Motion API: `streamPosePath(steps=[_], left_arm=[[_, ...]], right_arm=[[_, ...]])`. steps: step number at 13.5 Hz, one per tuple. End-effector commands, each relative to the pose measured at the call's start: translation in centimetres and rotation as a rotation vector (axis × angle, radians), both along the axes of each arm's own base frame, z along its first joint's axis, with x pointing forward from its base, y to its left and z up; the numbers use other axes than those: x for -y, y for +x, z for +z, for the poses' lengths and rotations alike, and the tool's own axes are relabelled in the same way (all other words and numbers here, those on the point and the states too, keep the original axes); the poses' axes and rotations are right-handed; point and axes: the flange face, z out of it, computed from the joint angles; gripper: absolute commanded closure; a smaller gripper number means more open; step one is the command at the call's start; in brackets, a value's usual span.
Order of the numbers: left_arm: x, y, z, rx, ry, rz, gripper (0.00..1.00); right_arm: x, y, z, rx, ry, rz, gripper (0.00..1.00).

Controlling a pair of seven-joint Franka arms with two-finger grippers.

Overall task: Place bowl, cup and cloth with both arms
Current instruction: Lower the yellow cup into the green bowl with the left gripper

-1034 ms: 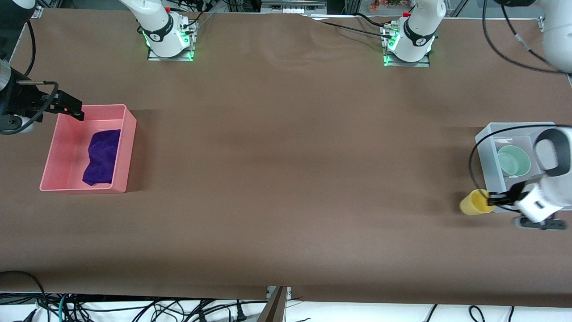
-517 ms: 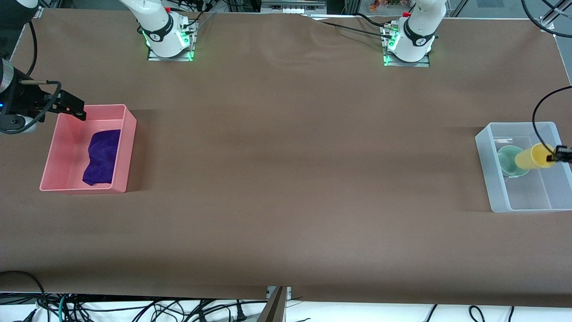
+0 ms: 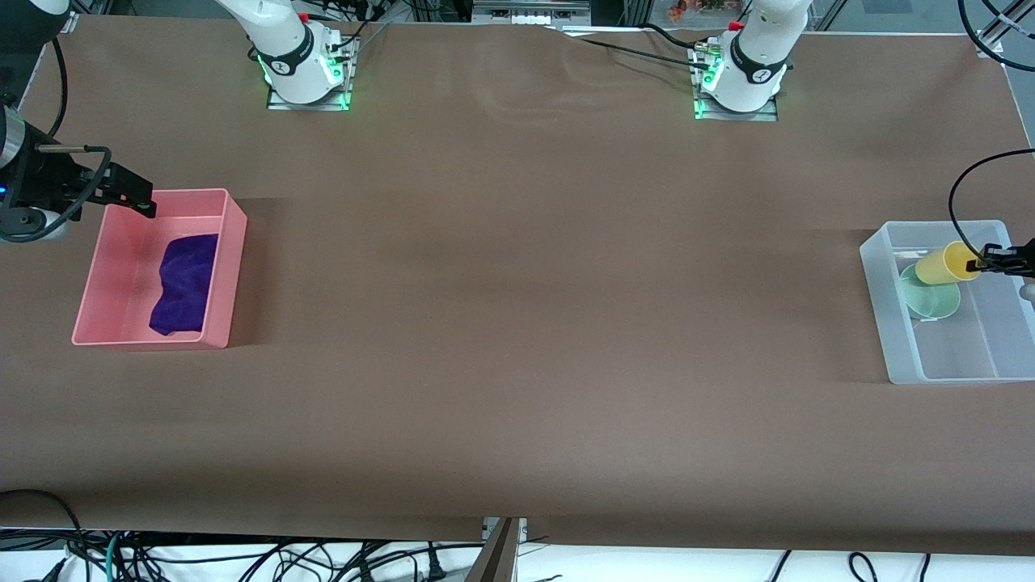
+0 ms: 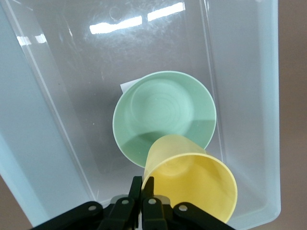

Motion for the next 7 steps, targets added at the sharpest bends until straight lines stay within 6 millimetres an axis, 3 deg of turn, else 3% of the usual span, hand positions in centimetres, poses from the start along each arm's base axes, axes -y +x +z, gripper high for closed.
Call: streamPosePath(steps=[1, 2, 4, 7], left_arm=[[0.8, 0.6, 0.8, 0.026, 0.006, -0.021, 0.14], [1.4, 1.3, 1.4, 0.035, 0.008, -0.037, 0.0], [2.9, 2.3, 3.7, 0.06, 0.019, -0.065, 0.0], [8.6, 4.7, 9.8, 0.107, 0.038, -0.122, 0.0]], right_arm=[[-0.1, -0.2, 0.5, 0.0, 0.005, -0.009, 0.0], [-0.1, -0.2, 0.5, 0.0, 0.005, -0.011, 0.0], [-0.1, -0.1, 0.4, -0.002, 0.005, -0.009, 0.0], [-0.1, -0.1, 0.4, -0.002, 0.007, -0.009, 0.0]])
